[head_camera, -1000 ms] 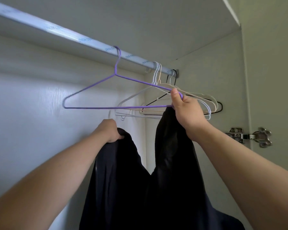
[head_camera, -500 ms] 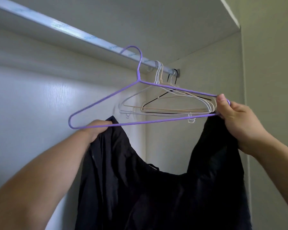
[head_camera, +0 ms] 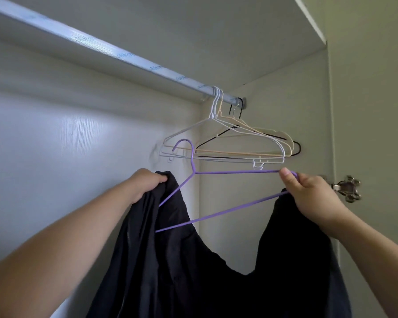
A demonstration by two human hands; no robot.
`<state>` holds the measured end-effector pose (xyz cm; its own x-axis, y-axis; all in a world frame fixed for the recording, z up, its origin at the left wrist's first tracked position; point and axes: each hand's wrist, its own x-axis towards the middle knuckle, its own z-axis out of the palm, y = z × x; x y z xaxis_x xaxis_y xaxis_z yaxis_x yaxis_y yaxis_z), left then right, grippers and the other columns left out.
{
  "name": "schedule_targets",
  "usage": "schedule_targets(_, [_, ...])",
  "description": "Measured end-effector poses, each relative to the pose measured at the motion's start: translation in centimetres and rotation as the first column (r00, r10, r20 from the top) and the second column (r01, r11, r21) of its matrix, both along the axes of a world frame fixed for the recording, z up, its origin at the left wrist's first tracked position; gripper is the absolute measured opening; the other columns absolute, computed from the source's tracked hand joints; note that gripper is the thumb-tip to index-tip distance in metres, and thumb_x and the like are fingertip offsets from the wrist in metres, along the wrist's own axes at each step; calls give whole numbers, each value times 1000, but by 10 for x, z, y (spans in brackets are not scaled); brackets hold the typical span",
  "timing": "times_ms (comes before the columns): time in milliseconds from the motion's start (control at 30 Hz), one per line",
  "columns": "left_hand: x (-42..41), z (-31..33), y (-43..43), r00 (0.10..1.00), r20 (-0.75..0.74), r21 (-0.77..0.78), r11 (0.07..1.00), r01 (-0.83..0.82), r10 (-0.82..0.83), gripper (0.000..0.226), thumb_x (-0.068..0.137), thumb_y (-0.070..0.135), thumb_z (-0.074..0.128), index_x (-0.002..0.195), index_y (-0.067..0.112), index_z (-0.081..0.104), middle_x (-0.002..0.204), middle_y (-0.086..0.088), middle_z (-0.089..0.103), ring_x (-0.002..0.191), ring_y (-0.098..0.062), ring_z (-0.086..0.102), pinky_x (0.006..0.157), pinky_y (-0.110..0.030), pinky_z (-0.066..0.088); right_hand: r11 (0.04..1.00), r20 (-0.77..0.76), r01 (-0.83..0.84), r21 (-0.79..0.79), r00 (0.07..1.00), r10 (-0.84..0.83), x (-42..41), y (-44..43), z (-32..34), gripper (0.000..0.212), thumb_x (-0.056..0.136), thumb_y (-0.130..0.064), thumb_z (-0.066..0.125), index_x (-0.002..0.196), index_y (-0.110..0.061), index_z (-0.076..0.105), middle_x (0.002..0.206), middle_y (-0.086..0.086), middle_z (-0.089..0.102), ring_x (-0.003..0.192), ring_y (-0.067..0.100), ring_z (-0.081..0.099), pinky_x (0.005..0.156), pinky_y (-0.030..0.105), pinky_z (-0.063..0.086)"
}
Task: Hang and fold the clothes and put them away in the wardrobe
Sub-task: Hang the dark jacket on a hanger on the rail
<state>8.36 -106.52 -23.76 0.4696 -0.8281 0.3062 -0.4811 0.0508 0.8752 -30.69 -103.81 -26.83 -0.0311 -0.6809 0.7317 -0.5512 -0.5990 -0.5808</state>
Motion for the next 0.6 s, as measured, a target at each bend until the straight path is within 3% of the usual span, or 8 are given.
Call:
schedule_targets(100, [-28,2,2,999,43,-143,990,19,-13,28,92,32,67,96,4,67,96,-12,69,90,-29,66,74,-31,47,997,27,14,-71,1000,-12,17,2,-4,55,100,-52,50,62,-13,41,47,-8,37,48,12,34,48,23,32])
schedule_targets(233, [-62,0,19,988,152,-339,940,47,5,41,93,43,50,59,21,41,50,10,43,58,-25,43,56,-30,30,984,140,-52,-172,987,77,40,5,-10,54,101,-52,49,63,-17,33,48,-9,33,45,8,31,45,20,31])
schedule_targets(300, [-65,2,27,980,180,-444,896,4,85,46,92,55,45,62,19,43,64,2,50,68,-33,47,61,-37,42,969,200,-106,-223,968,152,46,8,-10,53,101,-52,48,64,-20,29,48,-11,29,45,7,27,44,20,27])
schedule_targets(367, [-58,6,27,971,168,-505,861,-62,169,49,90,61,40,75,16,47,104,-11,59,98,-37,53,91,-47,49,961,220,-132,-243,957,187,53,11,-8,53,102,-52,48,64,-22,27,49,-12,28,46,7,25,43,20,26])
schedule_targets(400, [-54,5,25,970,178,-498,865,-57,167,49,88,65,37,85,18,53,113,-8,60,107,-34,54,95,-48,47,959,228,-140,-244,953,198,56,12,-7,54,102,-52,49,63,-22,26,48,-13,28,46,7,25,43,20,25])
schedule_targets(467, [-49,0,20,976,196,-463,887,10,92,52,83,72,35,107,33,59,107,7,66,105,-23,60,82,-38,47,956,250,-170,-237,941,229,65,12,-2,55,102,-53,49,63,-22,26,46,-14,28,46,6,25,42,19,25])
schedule_targets(500, [-47,-3,17,978,195,-459,888,23,76,50,81,76,38,107,39,59,98,12,66,98,-17,62,75,-33,45,956,244,-184,-227,940,238,68,11,0,55,101,-54,49,63,-22,27,46,-14,28,45,7,25,42,18,25])
schedule_targets(600, [-37,-6,13,993,78,-487,872,-41,90,52,71,82,56,84,33,65,77,10,67,79,-15,65,65,-32,45,959,90,-254,-126,960,266,67,7,6,58,95,-65,51,64,-21,31,48,-14,30,45,7,28,42,16,27])
